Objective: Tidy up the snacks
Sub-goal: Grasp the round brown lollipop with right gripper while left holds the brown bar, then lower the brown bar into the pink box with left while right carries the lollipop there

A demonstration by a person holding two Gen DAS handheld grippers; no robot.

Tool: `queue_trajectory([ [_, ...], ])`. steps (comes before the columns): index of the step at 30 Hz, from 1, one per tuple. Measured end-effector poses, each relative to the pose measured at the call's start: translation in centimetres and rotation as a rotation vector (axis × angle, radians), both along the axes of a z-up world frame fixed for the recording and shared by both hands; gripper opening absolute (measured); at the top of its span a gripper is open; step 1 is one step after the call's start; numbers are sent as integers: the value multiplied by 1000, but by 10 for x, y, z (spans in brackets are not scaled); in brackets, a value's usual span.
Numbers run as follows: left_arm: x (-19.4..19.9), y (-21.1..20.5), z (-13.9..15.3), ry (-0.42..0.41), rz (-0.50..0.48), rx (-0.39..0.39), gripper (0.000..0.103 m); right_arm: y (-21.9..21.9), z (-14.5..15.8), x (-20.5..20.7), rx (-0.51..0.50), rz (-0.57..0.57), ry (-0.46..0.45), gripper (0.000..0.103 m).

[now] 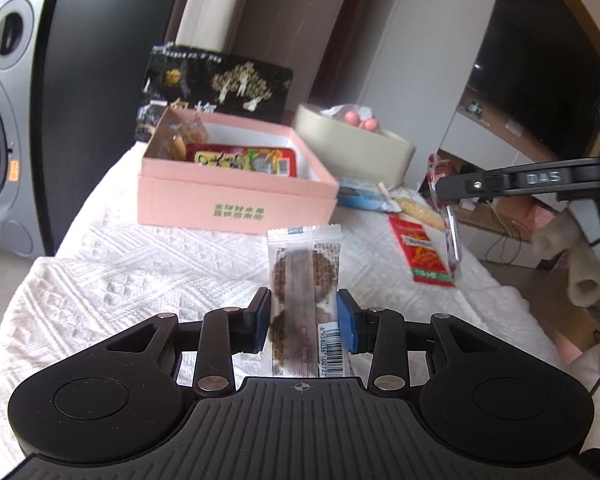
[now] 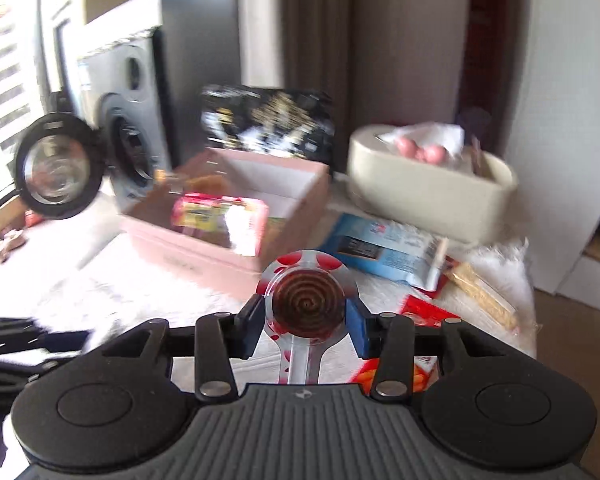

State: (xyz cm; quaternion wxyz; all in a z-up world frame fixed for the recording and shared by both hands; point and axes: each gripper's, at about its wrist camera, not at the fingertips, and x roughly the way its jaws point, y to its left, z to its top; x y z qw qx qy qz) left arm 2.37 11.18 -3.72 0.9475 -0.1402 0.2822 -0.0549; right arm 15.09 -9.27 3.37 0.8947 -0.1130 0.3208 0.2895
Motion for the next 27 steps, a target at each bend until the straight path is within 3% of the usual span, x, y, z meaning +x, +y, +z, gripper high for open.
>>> queue_trajectory([
  [7, -16, -1, 34, -75, -10, 42, 40, 18, 35, -52, 30, 177, -12, 43],
  [12, 11, 16, 64, -193, 25, 86, 40, 39, 57, -55, 48, 224, -99, 43],
  [15, 54, 33, 60, -177, 79, 66, 40, 55, 68, -35, 65, 207, -148, 43],
  [19, 124, 44, 46, -188, 63, 63, 41, 77, 67, 12, 49, 152, -177, 44],
  [20, 147, 48, 38, -160, 45, 59, 41, 83, 64, 25, 34, 137, -181, 44],
  [22, 184, 56, 21, -8, 58, 37, 42, 94, 53, 55, 3, 102, -183, 44],
  [23, 194, 61, 15, 30, 66, 10, 42, 97, 47, 68, -3, 85, -171, 44],
  [25, 199, 72, 8, -1, 58, -60, 44, 100, 35, 97, 10, 63, -121, 44],
  [27, 195, 80, 7, -45, 109, -69, 44, 104, 23, 123, 33, 51, -80, 44],
])
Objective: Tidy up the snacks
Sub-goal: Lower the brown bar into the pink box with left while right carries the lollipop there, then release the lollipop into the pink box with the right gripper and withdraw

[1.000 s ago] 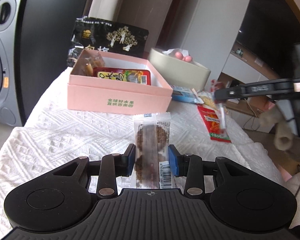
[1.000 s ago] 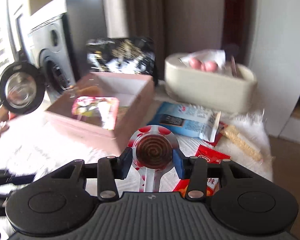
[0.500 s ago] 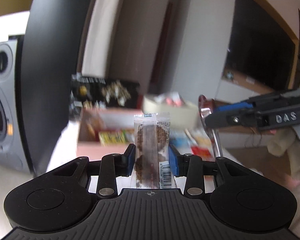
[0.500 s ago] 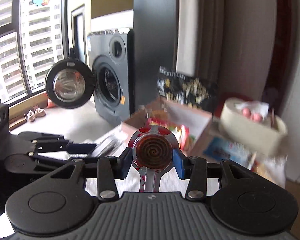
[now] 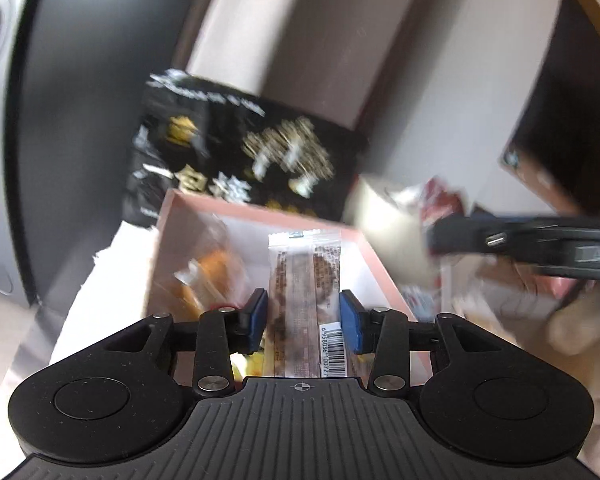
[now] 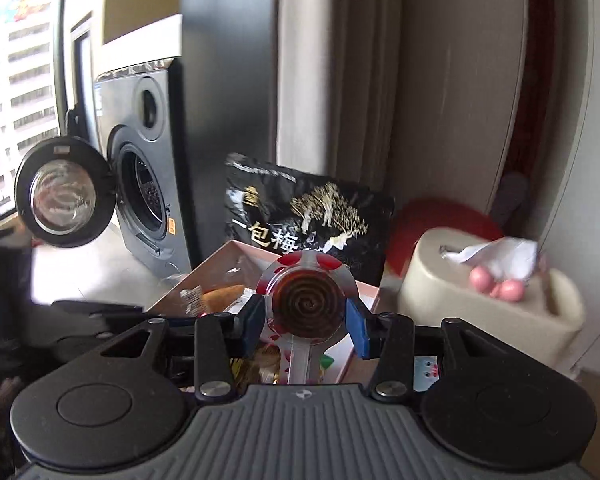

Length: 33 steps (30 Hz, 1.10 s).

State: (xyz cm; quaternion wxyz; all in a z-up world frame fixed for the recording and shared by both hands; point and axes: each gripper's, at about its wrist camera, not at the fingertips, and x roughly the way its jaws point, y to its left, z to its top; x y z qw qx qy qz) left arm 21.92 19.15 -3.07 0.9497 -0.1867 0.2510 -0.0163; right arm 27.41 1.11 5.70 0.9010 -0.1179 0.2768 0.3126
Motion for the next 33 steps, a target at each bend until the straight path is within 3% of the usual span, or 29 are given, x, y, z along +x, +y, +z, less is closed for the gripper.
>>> queue_trajectory([
  [4, 2, -1, 0, 18, 54, 93, 44, 15, -21, 41, 44, -4, 53, 45],
  [9, 14, -14, -5, 63, -133, 116, 46, 28, -33, 61, 36, -25, 86, 49],
  [11, 21, -23, -8, 95, -194, 168, 48, 20, -28, 54, 43, -26, 67, 53],
  [15, 36, -32, -13, 187, -59, 293, 48, -18, -13, 37, 26, -74, -7, 62],
  [17, 38, -32, -13, 202, -23, 298, 48, -38, -9, 28, 9, -103, -31, 64],
  [23, 25, -37, 0, 162, 77, 371, 45, -101, -16, -4, -56, -169, -67, 69],
  [29, 19, -56, 21, 131, 73, 443, 45, -137, -36, -22, -139, -176, -75, 69],
  [33, 19, -68, 25, 139, 50, 450, 45, -154, -39, -24, -102, -189, -27, 69],
])
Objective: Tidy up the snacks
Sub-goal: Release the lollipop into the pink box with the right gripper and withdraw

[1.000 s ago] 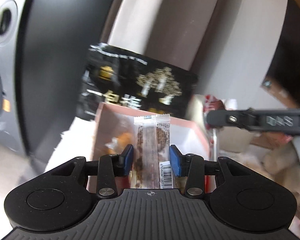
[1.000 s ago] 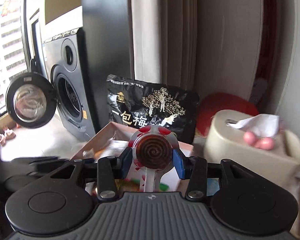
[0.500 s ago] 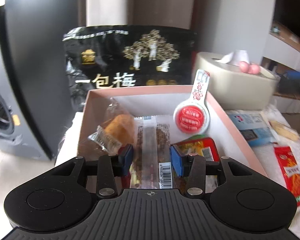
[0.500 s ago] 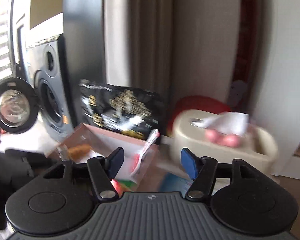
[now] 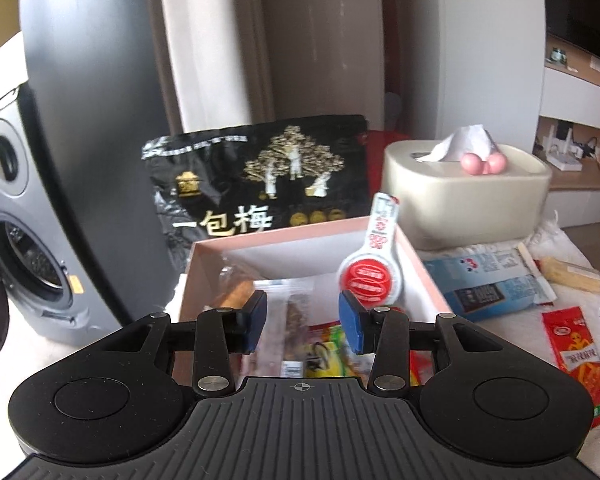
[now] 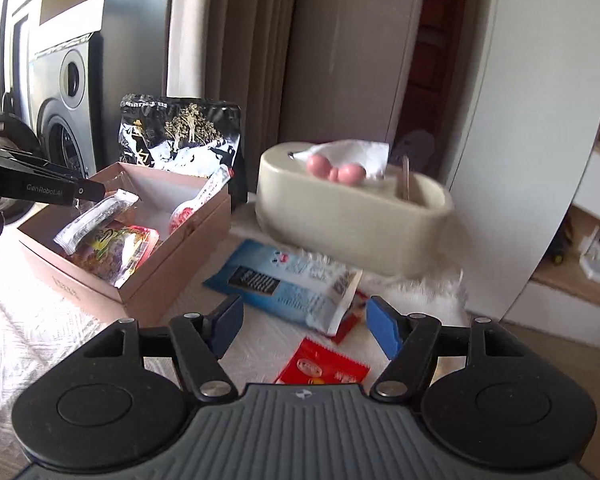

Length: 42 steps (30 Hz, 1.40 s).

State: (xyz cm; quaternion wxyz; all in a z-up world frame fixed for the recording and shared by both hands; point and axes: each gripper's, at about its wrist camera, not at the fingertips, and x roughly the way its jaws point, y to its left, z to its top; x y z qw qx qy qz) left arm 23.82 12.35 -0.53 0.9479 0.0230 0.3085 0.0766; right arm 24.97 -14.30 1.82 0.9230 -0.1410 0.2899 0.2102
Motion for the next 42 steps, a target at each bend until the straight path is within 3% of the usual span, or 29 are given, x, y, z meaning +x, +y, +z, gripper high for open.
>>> queue_trajectory([
  [4, 2, -8, -2, 6, -32, -39, 45, -6, -3, -5, 23, 2, 10, 69],
  [8, -12, -9, -7, -57, -28, -120, 45, 1, 1, -1, 81, 23, 31, 69],
  [11, -26, 0, -9, -89, 0, -184, 45, 26, 12, 13, 162, 63, 16, 69],
  [14, -41, 15, -12, -102, 25, -226, 45, 63, 17, 47, 228, 90, 72, 68],
  [19, -74, 37, -9, -137, 21, -269, 44, 133, 3, 105, 174, 55, 56, 53],
  [24, -89, 58, -13, -154, 37, -328, 44, 170, -16, 151, 128, -25, 90, 43],
  [25, -90, 61, -14, -159, 40, -337, 44, 175, -19, 155, 119, -19, 102, 30],
  [26, -92, 65, -15, -164, 44, -348, 44, 177, -22, 158, 112, -11, 122, 23],
  [29, -93, 74, -21, -166, 63, -382, 44, 177, -19, 147, 155, 18, 145, 17],
  [33, -95, 79, -27, -162, 93, -414, 44, 186, 0, 101, 193, 217, 158, 15],
  [37, -99, 77, -23, -154, 94, -411, 44, 200, 6, 55, 155, 410, 217, 16],
  [42, -99, 65, -20, -128, 63, -393, 44, 175, 14, 28, 141, 400, 189, 19],
])
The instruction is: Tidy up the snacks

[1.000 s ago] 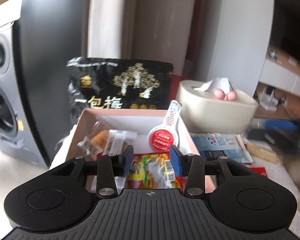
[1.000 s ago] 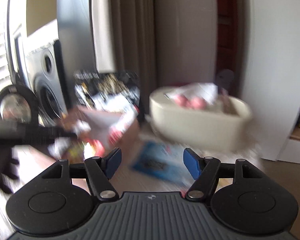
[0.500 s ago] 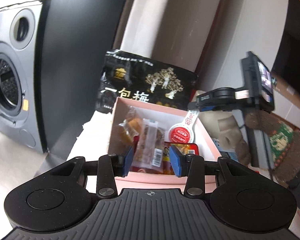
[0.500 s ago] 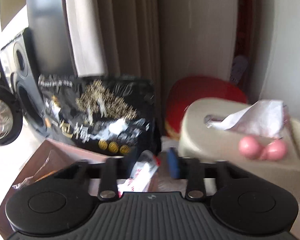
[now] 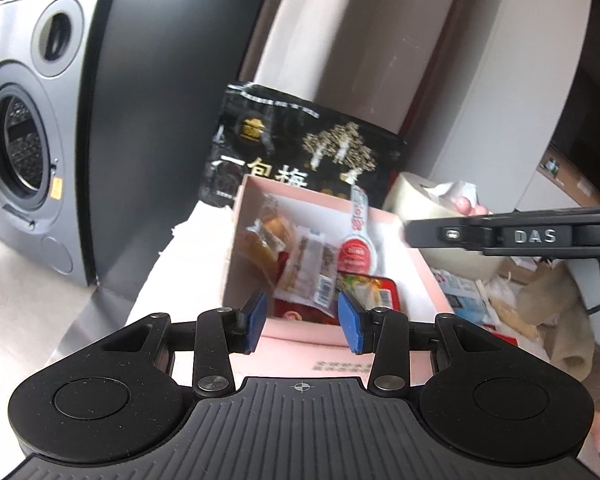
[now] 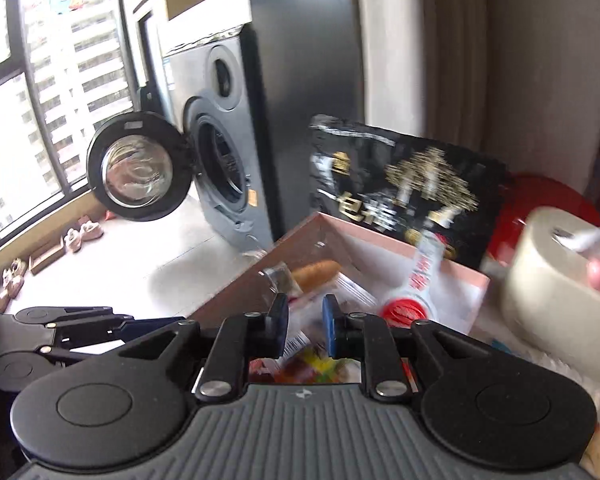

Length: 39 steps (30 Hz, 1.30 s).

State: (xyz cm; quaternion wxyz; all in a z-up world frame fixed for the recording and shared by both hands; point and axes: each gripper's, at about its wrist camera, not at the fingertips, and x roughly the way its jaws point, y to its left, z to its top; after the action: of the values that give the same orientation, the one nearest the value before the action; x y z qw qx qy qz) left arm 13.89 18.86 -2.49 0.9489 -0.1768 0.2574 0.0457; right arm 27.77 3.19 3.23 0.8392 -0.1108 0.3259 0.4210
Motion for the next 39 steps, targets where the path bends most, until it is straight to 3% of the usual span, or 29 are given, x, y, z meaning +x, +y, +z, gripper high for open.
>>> queue_trajectory([
  [3, 1, -14, 2, -19, -45, -10, 44, -30, 2, 2, -19, -106, -32, 28],
  [8, 9, -52, 3, -38, -176, -19, 44, -111, -6, 20, -77, -388, -78, 48],
  [10, 15, -71, 0, -29, -239, -20, 44, -132, -18, 25, -149, -448, -144, 66],
  [13, 22, -98, -9, 5, -315, -10, 44, -141, -44, 30, -273, -459, -204, 66],
  [15, 25, -112, -16, 38, -346, -7, 44, -147, -56, 39, -256, -431, -139, 66],
  [18, 26, -124, -24, 84, -371, 1, 44, -158, -69, 65, -106, -467, 36, 66],
  [20, 30, -126, -27, 103, -370, 6, 44, -162, -77, 78, -32, -485, 105, 66],
  [22, 32, -127, -29, 115, -360, 11, 44, -162, -87, 88, 0, -514, 143, 59],
  [25, 36, -126, -32, 132, -348, 7, 44, -169, -92, 91, 35, -529, 182, 28],
  [29, 41, -130, -38, 160, -341, -14, 44, -182, -77, 69, 62, -482, 180, 18],
  [30, 42, -132, -39, 162, -343, -25, 44, -185, -73, 61, 66, -463, 182, 3],
  [36, 37, -143, -34, 142, -349, -26, 44, -199, -55, 2, 83, -320, 254, 3],
  [39, 35, -146, -32, 149, -338, -19, 44, -193, -47, -24, 14, -275, 146, 8],
])
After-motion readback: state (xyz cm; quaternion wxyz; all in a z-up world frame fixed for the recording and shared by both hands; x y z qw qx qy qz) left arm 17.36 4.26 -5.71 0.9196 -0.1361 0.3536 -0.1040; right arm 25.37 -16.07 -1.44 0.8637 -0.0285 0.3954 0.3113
